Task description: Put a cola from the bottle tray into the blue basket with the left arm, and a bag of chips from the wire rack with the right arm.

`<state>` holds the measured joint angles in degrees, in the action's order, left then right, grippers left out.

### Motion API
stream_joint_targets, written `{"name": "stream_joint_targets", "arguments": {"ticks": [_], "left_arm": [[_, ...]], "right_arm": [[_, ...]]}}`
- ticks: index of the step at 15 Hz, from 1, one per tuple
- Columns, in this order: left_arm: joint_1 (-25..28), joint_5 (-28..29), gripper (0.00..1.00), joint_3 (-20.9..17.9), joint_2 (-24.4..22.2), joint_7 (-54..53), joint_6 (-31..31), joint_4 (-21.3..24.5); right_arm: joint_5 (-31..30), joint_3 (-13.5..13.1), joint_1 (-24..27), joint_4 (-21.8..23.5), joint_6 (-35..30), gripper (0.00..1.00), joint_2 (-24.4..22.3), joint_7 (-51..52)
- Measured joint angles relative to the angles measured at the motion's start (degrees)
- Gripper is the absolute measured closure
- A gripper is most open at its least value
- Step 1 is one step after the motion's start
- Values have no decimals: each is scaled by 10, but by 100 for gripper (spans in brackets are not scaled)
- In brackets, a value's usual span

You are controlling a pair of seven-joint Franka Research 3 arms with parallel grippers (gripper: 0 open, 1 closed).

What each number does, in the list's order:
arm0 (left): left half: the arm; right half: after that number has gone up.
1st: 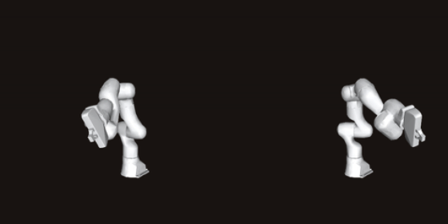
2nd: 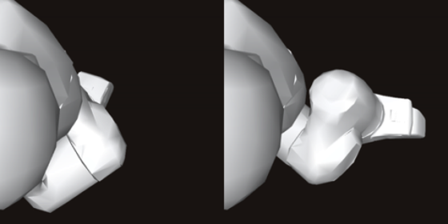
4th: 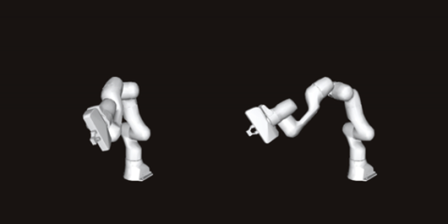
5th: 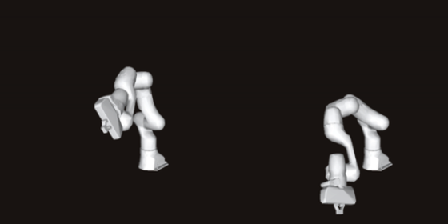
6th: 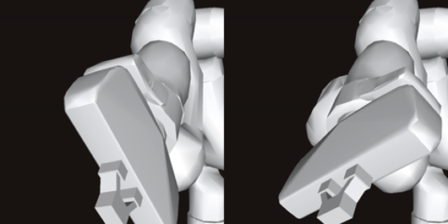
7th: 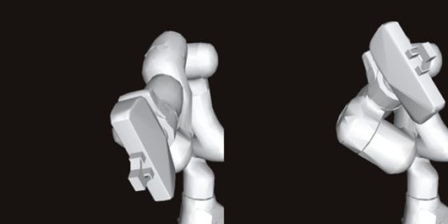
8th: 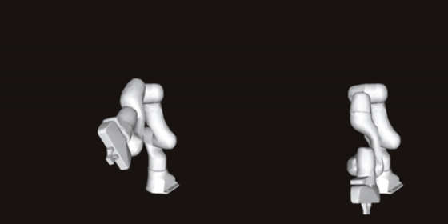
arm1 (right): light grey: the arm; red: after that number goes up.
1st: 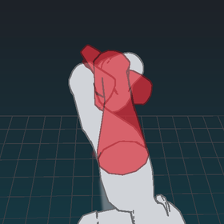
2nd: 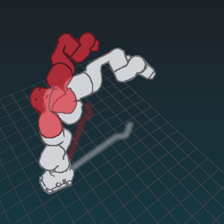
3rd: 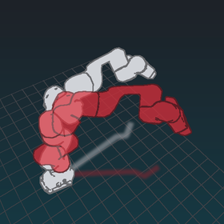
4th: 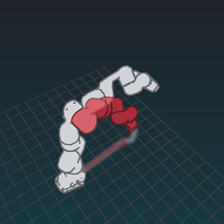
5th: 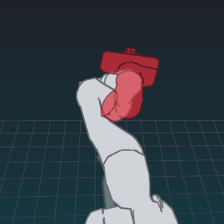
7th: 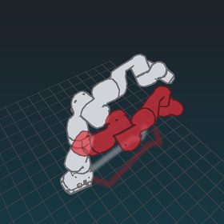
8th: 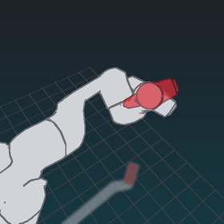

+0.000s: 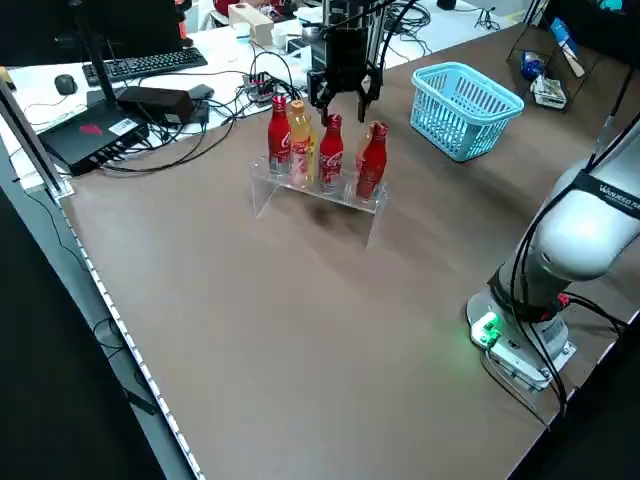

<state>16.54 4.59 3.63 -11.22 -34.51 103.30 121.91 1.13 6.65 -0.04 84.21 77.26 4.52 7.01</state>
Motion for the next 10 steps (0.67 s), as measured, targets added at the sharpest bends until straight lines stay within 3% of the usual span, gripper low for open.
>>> {"name": "stream_joint_targets", "arguments": {"ticks": [4, 6, 8, 9, 10], "left_arm": [[0, 1, 24, 0, 0, 0, 1, 0], [0, 2, 36, 0, 0, 0, 3, 0], [1, 2, 56, 0, 0, -1, 4, 0], [2, 2, 57, -1, 0, -1, 4, 0], [2, 2, 57, -1, 0, -1, 4, 0]], "right_arm": [[-68, 0, 14, 0, -1, 0, 0, 120], [-99, 0, 27, 2, -5, 0, 0, 178], [-109, 0, 31, 10, -6, 3, 1, 210], [-111, 0, 33, 14, -6, 10, 3, 218], [-112, 0, 35, 20, -6, 11, 4, 223]]}}
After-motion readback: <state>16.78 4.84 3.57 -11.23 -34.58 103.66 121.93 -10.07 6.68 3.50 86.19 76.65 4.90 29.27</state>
